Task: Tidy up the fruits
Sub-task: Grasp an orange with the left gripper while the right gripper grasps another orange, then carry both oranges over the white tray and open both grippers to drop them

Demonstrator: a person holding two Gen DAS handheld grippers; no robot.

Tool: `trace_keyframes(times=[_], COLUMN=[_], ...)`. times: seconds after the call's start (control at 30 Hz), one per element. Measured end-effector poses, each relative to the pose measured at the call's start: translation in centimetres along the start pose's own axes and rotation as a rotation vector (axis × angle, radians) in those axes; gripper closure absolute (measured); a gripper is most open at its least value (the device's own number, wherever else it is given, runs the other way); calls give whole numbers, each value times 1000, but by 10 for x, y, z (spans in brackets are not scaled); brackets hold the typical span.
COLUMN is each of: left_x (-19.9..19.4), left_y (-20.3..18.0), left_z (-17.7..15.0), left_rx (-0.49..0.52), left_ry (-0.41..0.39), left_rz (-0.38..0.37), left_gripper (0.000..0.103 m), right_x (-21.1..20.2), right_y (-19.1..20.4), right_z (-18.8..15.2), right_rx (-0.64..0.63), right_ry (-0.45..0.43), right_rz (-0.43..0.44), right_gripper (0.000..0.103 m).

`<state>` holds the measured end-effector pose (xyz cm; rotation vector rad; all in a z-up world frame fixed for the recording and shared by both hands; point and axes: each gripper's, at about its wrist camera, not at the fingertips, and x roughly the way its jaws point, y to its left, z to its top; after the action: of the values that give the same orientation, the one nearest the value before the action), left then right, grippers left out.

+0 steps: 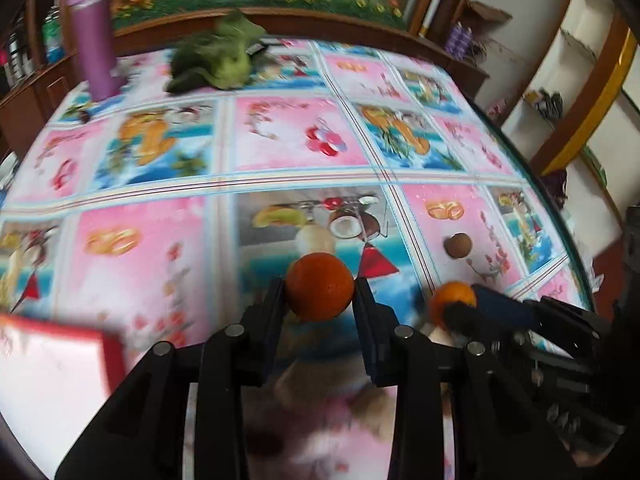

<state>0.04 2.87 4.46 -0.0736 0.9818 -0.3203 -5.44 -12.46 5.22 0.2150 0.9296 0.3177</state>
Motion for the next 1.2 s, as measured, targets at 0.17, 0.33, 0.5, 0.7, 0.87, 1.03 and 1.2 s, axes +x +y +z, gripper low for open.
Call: trace_keyframes(times=[0.17, 0.33, 0.5, 0.7, 0.87, 1.03, 1.2], left_x=[-71, -128, -148, -156, -155, -162, -185], left_y=[25, 69, 114, 140, 145, 143, 129], left_z=[-29, -77, -127, -160, -173, -178, -172], left_rx=[-56, -132, -217, -261, -273, -266, -230], left_ry=[-135, -192, -141, -127, -120, -131, -214], left_rz=[110, 310, 433, 570, 620, 666, 769], left_gripper=[67, 67, 67, 67, 66, 52, 19], right_x=[-20, -18, -3, 14, 31, 24, 5], right_y=[41, 104, 170, 219, 228, 235, 228], right_z=[1, -13, -42, -79, -99, -105, -103], right_rx=[-73, -173, -296, -427, -468, -524, -526], right_ry=[-60, -23, 53, 122, 167, 133, 60], right_rz=[112, 259, 345, 351, 287, 235, 231], right_gripper=[75, 75, 75, 75, 75, 72, 65])
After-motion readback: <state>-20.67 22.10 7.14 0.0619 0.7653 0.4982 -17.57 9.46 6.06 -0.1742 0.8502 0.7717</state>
